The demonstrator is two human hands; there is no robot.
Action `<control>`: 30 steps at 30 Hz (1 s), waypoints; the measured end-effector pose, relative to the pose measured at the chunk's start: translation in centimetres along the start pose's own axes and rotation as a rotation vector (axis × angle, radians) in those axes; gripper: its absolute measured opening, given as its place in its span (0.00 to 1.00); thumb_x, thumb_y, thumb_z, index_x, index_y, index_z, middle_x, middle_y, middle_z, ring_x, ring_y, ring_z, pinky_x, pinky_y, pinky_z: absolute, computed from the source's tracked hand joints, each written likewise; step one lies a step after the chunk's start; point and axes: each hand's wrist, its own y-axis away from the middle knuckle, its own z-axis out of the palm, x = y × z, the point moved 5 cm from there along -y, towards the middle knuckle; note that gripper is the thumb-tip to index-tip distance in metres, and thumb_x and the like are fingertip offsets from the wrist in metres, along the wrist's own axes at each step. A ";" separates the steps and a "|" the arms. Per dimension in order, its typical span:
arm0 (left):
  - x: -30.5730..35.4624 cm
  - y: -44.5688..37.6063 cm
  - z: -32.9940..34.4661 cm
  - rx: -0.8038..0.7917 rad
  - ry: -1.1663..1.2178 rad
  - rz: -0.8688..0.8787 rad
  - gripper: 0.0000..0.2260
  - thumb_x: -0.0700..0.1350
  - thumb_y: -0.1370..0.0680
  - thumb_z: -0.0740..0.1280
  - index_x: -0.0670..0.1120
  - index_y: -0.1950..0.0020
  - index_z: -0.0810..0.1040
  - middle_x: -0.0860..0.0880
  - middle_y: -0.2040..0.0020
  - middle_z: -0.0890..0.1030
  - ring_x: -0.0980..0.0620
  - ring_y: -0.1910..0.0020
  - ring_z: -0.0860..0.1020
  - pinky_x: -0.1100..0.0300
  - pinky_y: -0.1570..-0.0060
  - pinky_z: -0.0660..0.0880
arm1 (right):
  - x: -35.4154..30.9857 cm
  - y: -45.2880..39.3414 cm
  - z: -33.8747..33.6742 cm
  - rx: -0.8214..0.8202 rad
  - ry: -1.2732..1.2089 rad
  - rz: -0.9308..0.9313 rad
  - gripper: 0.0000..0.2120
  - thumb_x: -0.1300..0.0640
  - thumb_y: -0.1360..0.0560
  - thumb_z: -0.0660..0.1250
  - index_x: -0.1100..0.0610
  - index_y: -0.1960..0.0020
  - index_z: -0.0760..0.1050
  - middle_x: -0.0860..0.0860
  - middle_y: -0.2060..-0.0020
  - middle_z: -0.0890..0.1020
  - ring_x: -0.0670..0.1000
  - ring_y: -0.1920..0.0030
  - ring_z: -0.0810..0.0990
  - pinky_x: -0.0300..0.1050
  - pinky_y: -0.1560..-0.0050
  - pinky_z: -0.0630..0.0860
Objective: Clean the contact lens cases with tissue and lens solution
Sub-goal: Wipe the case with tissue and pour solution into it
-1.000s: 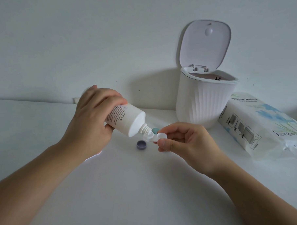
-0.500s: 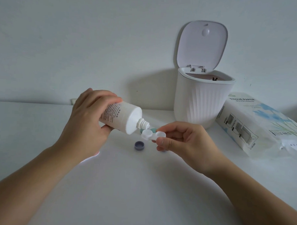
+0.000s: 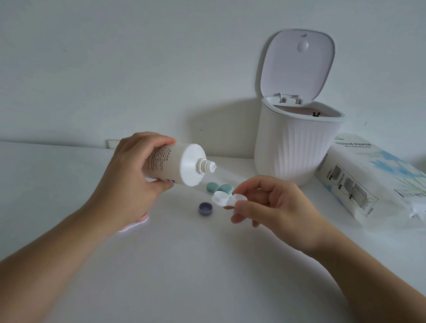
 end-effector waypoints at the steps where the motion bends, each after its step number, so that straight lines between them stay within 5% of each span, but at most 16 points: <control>1: 0.0 0.0 0.0 -0.001 0.001 -0.003 0.33 0.32 0.36 0.81 0.49 0.35 0.77 0.56 0.39 0.75 0.58 0.40 0.68 0.79 0.42 0.61 | 0.0 0.1 0.0 -0.013 -0.003 0.003 0.05 0.60 0.24 0.73 0.58 0.50 0.80 0.55 0.59 0.88 0.51 0.59 0.87 0.35 0.62 0.77; 5: 0.1 0.1 0.0 -0.003 0.011 -0.014 0.32 0.32 0.35 0.80 0.50 0.35 0.77 0.58 0.40 0.75 0.60 0.41 0.67 0.79 0.43 0.61 | 0.0 0.2 0.2 -0.039 0.025 -0.012 0.07 0.54 0.30 0.75 0.53 0.54 0.81 0.54 0.60 0.87 0.53 0.59 0.87 0.48 0.51 0.82; 9: 0.2 0.1 -0.1 -0.005 0.016 0.005 0.32 0.32 0.35 0.80 0.49 0.35 0.77 0.57 0.39 0.75 0.60 0.41 0.68 0.79 0.43 0.61 | 0.1 0.0 0.0 -0.033 0.196 -0.072 0.08 0.53 0.30 0.78 0.46 0.53 0.83 0.40 0.65 0.82 0.40 0.67 0.75 0.34 0.62 0.72; 14: 0.2 0.1 0.0 -0.008 0.020 0.016 0.32 0.33 0.35 0.80 0.49 0.35 0.77 0.58 0.40 0.74 0.60 0.41 0.67 0.79 0.43 0.60 | 0.2 0.0 0.0 -0.042 0.308 -0.114 0.09 0.53 0.33 0.80 0.45 0.54 0.85 0.38 0.67 0.75 0.41 0.68 0.68 0.28 0.63 0.65; 18: 0.1 0.1 0.0 -0.009 0.026 0.015 0.32 0.33 0.35 0.81 0.49 0.35 0.77 0.58 0.40 0.74 0.59 0.41 0.68 0.79 0.43 0.61 | 0.3 0.0 0.1 -0.069 0.324 -0.112 0.13 0.45 0.37 0.78 0.45 0.54 0.86 0.41 0.68 0.71 0.41 0.68 0.67 0.30 0.63 0.64; 21: 0.1 0.1 0.0 -0.015 0.027 0.012 0.32 0.33 0.35 0.80 0.50 0.35 0.76 0.58 0.40 0.74 0.58 0.41 0.68 0.78 0.43 0.62 | 0.4 0.1 0.2 -0.089 0.342 -0.096 0.15 0.43 0.38 0.78 0.43 0.53 0.86 0.54 0.63 0.73 0.43 0.67 0.66 0.34 0.61 0.64; 26: 0.0 0.1 -0.1 -0.016 0.031 -0.021 0.32 0.33 0.35 0.80 0.51 0.35 0.76 0.60 0.40 0.74 0.61 0.40 0.67 0.77 0.44 0.63 | 0.9 -0.2 0.2 -0.089 0.392 -0.066 0.12 0.51 0.35 0.82 0.40 0.53 0.86 0.43 0.66 0.69 0.43 0.66 0.66 0.32 0.62 0.63; 30: 0.1 0.1 -0.1 -0.021 0.042 -0.029 0.32 0.33 0.35 0.80 0.52 0.35 0.76 0.61 0.41 0.73 0.63 0.41 0.67 0.76 0.45 0.66 | 0.9 -0.2 0.3 -0.091 0.464 -0.047 0.13 0.50 0.34 0.81 0.37 0.53 0.84 0.46 0.64 0.70 0.42 0.66 0.68 0.31 0.61 0.64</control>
